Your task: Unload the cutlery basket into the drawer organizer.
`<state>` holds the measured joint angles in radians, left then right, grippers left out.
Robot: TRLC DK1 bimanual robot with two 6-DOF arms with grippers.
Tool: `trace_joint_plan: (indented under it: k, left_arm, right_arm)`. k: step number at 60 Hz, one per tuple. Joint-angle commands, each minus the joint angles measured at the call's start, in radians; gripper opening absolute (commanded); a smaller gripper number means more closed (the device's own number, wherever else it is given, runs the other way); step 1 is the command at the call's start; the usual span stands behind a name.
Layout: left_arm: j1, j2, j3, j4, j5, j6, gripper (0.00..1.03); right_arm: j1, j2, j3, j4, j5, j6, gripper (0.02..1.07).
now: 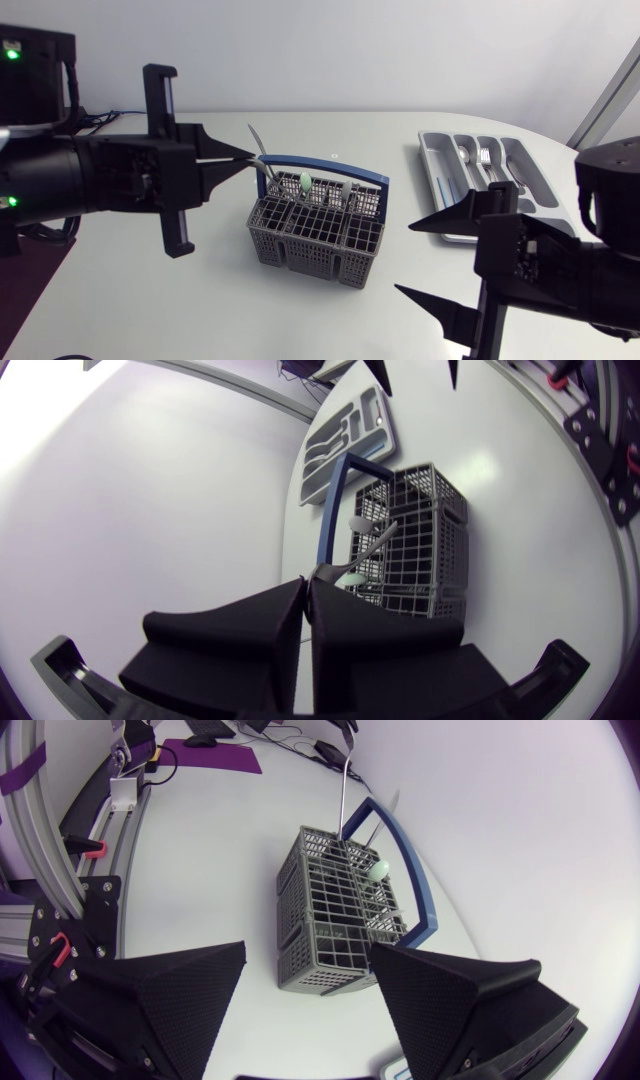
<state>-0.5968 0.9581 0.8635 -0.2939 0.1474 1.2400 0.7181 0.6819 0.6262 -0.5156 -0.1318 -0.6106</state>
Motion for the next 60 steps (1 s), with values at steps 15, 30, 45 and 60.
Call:
trace_joint_plan:
  k: [15, 30, 45, 60]
  left_arm:
    - [-0.186, 0.082, 0.103, -0.067, -0.104, -0.519, 0.08]
    - [-0.221, 0.243, 0.193, -0.070, -0.104, -0.784, 0.08]
    - [-0.201, 0.353, 0.276, -0.082, -0.054, -1.019, 0.08]
    - [-0.190, 0.404, 0.325, -0.160, -0.008, -1.154, 0.06]
  right_arm:
    - [0.122, -0.016, -0.043, 0.098, 0.176, 0.043, 0.92]
    - [0.187, 0.016, -0.080, 0.223, 0.294, 0.043, 0.92]
    - [0.227, 0.093, -0.102, 0.371, 0.428, 0.025, 0.84]
    - [0.225, 0.168, -0.111, 0.499, 0.494, -0.048, 0.64]
